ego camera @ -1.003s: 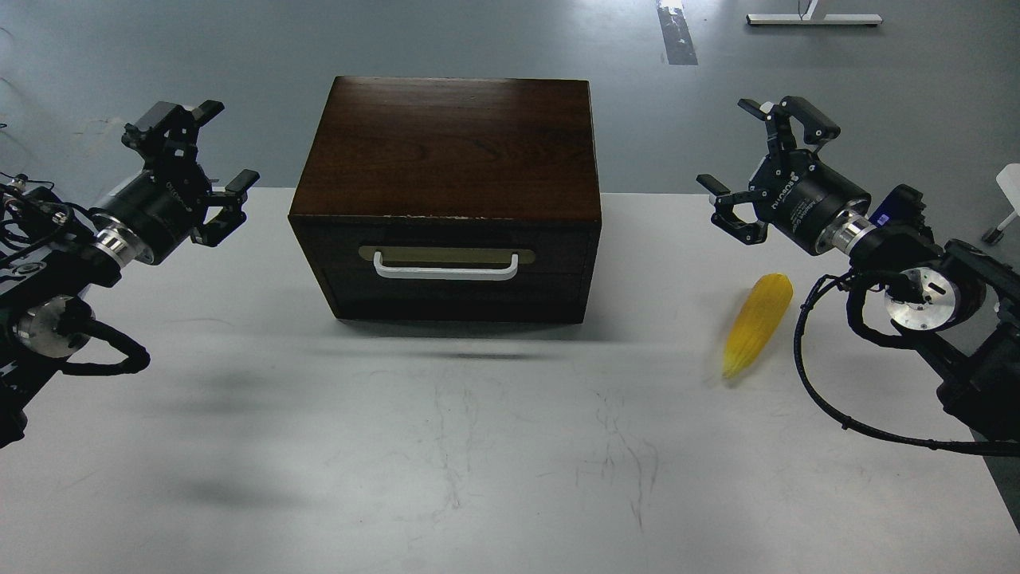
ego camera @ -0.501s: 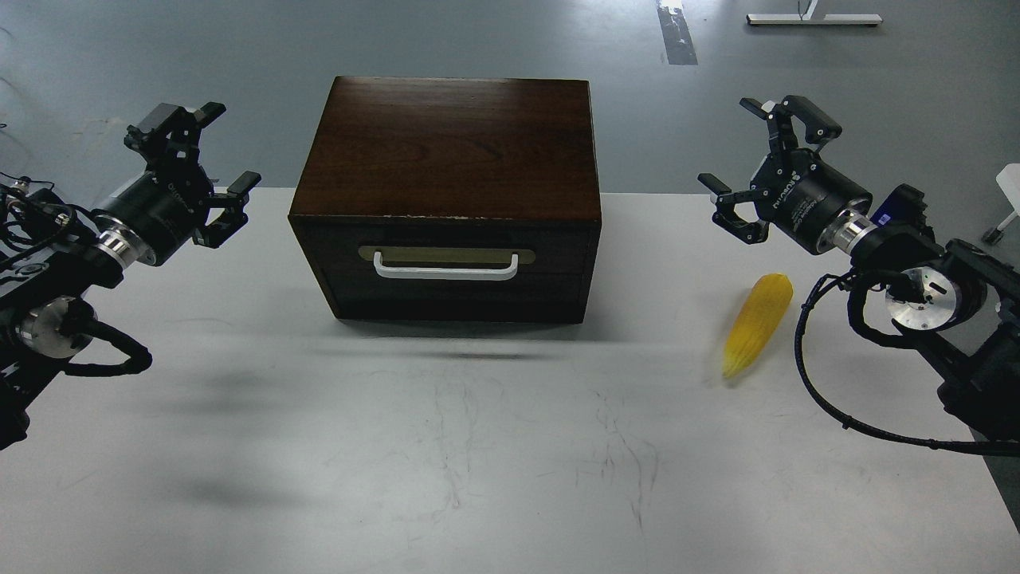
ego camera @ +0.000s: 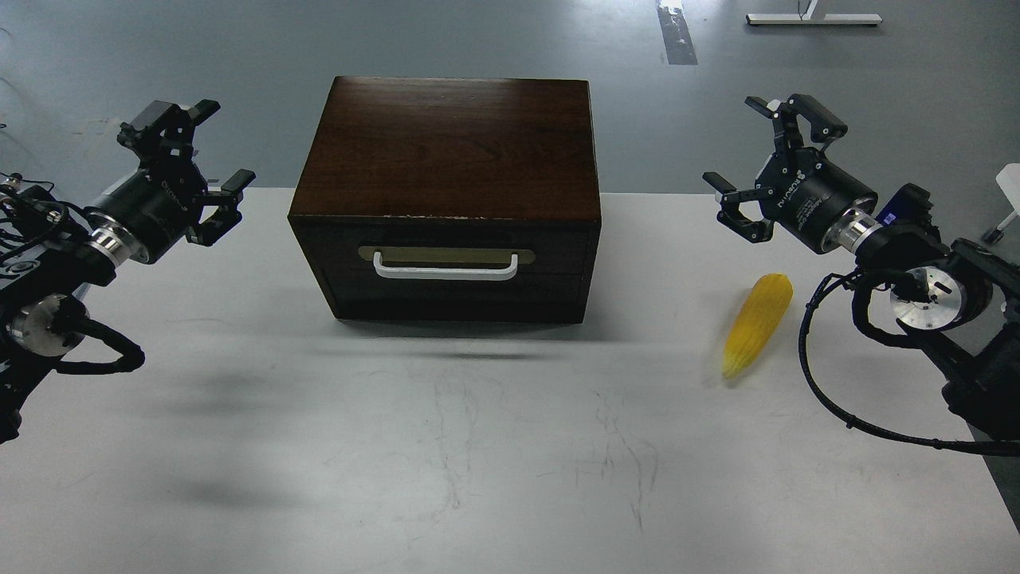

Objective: Put corn in drawer with both arms

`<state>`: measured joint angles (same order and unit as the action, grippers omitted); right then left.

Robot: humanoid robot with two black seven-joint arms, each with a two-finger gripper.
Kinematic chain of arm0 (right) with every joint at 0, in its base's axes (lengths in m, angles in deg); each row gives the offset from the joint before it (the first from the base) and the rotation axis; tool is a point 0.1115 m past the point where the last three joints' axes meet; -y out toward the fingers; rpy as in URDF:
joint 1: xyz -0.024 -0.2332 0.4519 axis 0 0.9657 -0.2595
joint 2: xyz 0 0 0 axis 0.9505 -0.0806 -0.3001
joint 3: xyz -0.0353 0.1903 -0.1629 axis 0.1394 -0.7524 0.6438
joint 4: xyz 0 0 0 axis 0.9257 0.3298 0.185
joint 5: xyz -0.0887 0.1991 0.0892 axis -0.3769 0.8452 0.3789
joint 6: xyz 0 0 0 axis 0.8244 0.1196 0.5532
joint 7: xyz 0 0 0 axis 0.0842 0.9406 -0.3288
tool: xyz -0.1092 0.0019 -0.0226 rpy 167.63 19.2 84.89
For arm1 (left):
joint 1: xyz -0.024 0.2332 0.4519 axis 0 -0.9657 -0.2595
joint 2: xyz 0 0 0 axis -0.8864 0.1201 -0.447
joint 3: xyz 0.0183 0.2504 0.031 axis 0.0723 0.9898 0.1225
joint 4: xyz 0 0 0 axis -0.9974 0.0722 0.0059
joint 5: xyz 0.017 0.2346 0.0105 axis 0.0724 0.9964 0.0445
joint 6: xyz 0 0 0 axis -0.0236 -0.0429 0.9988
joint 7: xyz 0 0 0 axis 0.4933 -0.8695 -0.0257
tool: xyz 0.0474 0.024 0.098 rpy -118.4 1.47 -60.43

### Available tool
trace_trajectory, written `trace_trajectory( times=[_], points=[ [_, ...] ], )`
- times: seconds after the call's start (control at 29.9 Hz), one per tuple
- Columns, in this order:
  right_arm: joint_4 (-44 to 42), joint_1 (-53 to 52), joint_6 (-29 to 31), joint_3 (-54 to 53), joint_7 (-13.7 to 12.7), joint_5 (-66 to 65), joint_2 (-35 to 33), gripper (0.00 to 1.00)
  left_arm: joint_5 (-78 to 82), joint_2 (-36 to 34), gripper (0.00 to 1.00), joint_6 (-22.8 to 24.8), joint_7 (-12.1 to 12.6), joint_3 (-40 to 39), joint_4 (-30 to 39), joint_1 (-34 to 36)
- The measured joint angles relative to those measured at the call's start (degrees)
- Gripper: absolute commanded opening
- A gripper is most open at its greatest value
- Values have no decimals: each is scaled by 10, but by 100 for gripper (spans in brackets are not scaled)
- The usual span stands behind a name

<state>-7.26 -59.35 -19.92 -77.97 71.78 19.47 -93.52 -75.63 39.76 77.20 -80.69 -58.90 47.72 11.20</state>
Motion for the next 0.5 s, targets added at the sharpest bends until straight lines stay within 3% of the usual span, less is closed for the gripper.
trace_trajectory(
  times=[0.5],
  points=[
    [0,-1,2,1,0,0,-3,100,0,1,98,0,0,-3,0,-1]
  ],
)
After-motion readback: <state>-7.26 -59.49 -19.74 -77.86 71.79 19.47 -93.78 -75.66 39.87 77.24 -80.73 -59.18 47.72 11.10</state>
